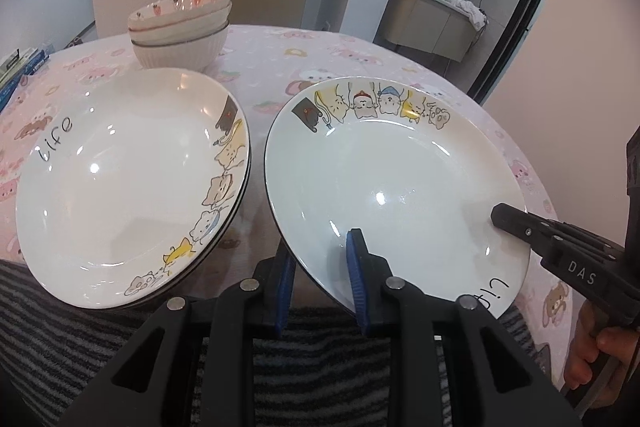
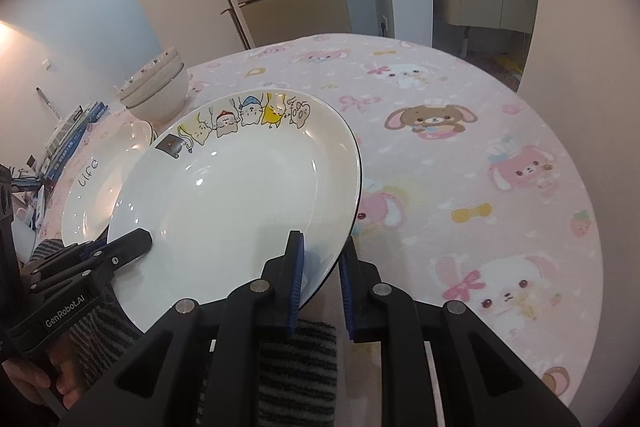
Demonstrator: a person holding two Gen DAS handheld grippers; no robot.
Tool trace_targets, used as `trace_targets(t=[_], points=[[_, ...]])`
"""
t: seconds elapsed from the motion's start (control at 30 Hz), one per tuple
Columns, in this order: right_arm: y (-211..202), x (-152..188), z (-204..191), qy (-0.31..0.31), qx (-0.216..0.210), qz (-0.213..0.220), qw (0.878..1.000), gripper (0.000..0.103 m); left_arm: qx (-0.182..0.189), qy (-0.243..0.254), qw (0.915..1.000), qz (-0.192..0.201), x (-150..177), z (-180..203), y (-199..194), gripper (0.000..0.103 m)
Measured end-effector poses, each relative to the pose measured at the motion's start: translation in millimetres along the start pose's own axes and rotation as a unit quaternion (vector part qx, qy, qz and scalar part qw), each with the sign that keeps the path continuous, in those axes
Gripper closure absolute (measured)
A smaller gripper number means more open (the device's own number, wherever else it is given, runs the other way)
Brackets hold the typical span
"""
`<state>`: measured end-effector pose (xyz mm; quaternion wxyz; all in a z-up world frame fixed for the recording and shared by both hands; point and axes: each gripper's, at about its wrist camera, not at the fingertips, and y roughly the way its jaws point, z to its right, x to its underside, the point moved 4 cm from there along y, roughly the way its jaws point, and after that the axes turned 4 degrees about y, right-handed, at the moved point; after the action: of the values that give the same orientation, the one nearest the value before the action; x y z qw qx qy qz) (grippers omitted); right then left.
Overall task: Organize plates and bowls
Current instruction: 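Lift the cartoon-rim plate with the right tool over the stacked white plates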
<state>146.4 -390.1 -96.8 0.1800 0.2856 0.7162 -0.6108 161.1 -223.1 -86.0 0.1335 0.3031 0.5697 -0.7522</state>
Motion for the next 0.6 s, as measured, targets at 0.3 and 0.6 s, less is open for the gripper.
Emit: trace_targets(t=[0.3, 0.6], points=[[-44.5, -9.4, -20.5, -0.011, -0.011, 0.038, 0.999, 0.084, -0.002, 0.011, 0.9995, 0.029, -11.9, 4.4, -43.0, 0.080], [-67.2, -18.5, -69.6, -0.039, -0.035, 0.057, 0.997, 0.083, -0.022, -0.002, 0.9967, 0.078, -20.4, -25.8, -84.2, 0.080]])
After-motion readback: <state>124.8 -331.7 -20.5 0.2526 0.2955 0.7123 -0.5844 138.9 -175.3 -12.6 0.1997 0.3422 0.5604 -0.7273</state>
